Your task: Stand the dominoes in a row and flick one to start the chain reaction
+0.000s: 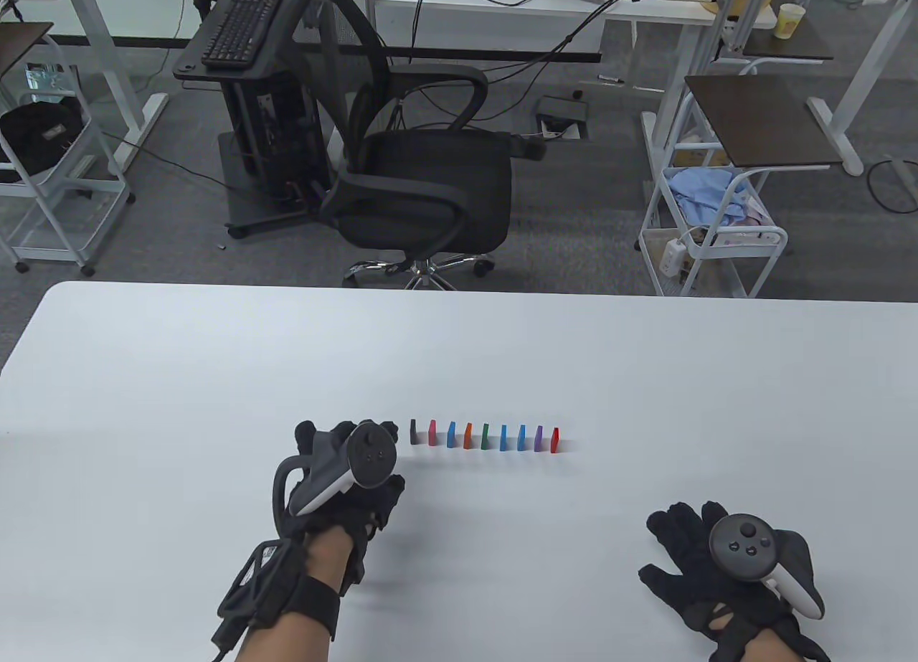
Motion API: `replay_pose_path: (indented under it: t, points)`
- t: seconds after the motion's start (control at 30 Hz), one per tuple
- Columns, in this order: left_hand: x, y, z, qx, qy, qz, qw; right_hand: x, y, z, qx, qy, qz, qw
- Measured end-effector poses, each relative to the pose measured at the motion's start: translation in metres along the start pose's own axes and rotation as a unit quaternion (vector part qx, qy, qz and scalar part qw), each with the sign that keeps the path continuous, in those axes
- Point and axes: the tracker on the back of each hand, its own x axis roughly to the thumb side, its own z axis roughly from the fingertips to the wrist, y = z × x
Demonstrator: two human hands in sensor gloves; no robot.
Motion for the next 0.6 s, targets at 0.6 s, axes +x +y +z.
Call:
replay_pose_path:
  t: [0.6]
  points:
    - [0.008,-0.065,0.028,-0.013,-0.031,-0.049,0.998,0.007,0.004,0.001,0.006,-0.009,0.021,1.000]
